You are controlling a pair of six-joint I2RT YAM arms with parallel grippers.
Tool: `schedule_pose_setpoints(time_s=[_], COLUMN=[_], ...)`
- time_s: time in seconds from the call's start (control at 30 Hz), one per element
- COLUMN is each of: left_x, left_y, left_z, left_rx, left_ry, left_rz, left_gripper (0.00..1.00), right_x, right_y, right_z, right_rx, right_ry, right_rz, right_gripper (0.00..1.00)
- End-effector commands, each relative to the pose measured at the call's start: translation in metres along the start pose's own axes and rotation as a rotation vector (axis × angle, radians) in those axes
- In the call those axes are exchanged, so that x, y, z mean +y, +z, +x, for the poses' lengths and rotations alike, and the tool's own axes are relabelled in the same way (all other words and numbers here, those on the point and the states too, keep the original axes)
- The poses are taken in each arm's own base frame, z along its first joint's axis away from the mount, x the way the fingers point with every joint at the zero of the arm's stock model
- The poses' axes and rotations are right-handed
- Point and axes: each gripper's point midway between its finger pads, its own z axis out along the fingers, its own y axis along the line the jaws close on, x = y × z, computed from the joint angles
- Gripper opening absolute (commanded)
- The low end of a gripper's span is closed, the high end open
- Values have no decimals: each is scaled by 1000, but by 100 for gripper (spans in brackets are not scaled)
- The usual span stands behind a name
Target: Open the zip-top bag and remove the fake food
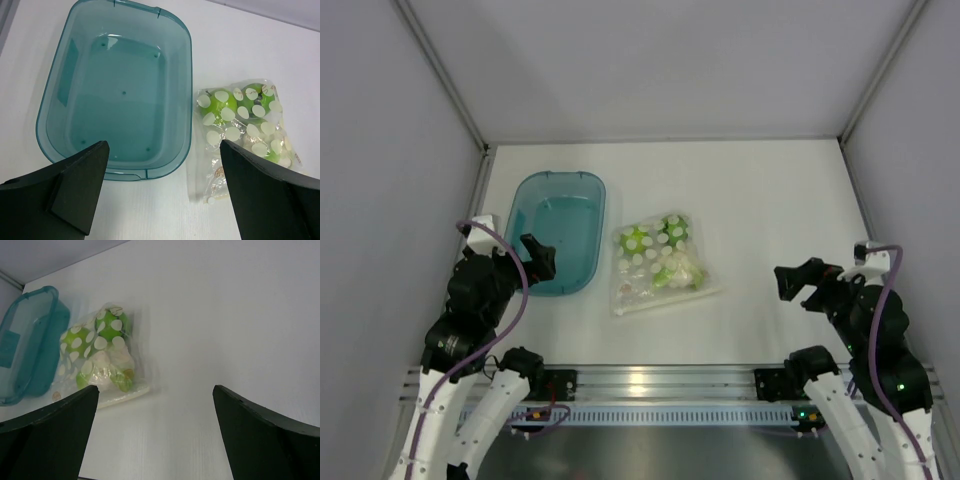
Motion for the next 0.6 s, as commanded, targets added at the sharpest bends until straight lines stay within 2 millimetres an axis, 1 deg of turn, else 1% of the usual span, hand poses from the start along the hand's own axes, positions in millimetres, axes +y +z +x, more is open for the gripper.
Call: schedule_pose_setpoints(time_s=[0.0,0.13,0.3,0.37,0.4,0.5,0.53,0.57], left_x=[-4,-4,-5,-9,-12,-23,-24,-24], left_y=[1,2,5,8,9,20,28,32], left_z=[-11,-11,-9,-7,-7,2,9,10], left_rx=[-48,-46,-32,-13,-4,67,109,128], left_ry=[-17,-19,-15,-7,-1,24,35,35], left_rz=[15,8,11,28,45,92,88,74], left_gripper=[98,98,98,99,99,99,99,99], right_x=[6,8,21,27,29,31,30,29], right_y=[4,7,17,19,21,23,24,24], right_z=[-12,-8,8,16,17,22,23,25], right_rx=[-37,-17,75,105,111,135,139,145], right_ry=[14,8,-2,-3,-2,-2,-2,-2], right_rz=[-16,-28,-103,-141,-152,-164,-162,-160], right_gripper=[100,99,99,99,99,99,99,99])
